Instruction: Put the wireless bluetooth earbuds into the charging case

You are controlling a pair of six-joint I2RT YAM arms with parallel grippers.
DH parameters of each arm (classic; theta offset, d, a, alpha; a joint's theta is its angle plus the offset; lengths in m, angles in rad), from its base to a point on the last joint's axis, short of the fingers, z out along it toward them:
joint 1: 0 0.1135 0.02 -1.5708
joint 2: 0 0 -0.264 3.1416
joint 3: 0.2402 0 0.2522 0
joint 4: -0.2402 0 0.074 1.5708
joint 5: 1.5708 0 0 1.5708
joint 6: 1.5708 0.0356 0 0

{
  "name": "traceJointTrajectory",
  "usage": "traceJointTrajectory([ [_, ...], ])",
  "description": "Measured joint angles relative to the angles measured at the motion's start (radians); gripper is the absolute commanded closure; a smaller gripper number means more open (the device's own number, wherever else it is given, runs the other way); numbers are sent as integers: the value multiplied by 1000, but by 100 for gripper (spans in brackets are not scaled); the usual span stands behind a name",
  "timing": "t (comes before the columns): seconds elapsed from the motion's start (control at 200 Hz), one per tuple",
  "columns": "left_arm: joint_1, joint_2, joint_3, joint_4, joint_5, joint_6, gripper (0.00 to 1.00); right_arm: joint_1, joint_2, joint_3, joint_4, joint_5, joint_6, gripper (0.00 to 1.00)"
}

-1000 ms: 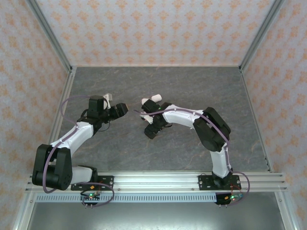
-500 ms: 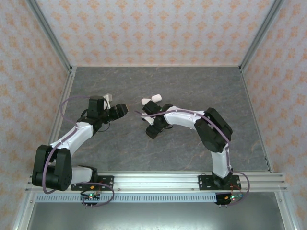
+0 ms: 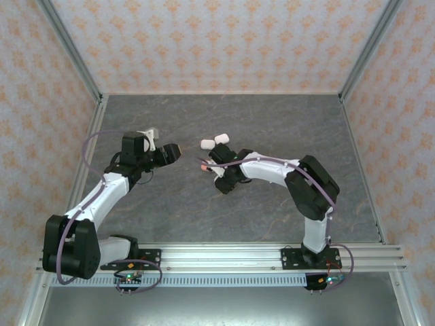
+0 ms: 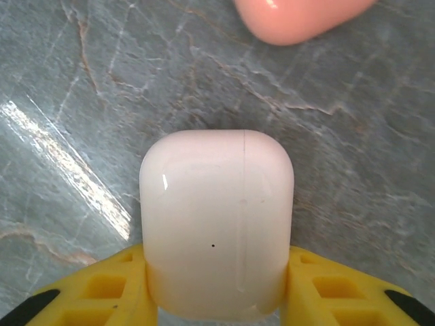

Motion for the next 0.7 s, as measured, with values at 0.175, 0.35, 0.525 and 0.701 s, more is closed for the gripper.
traceJointTrajectory([
  [0.175,0,-33,13,-6,84,22,26,-2,-159,-75,46,23,-13,60],
  [0.35,-11,-47,27,6,244,21,26,-2,-395,-150,129,59,-54,60],
  [0.525,-98,-47,73,12,377,24,26,-2,-565,-173,168,72,-122,60],
  [0.701,-211,-45,122,48,421,24,25,-1,-634,-174,186,74,-172,60],
])
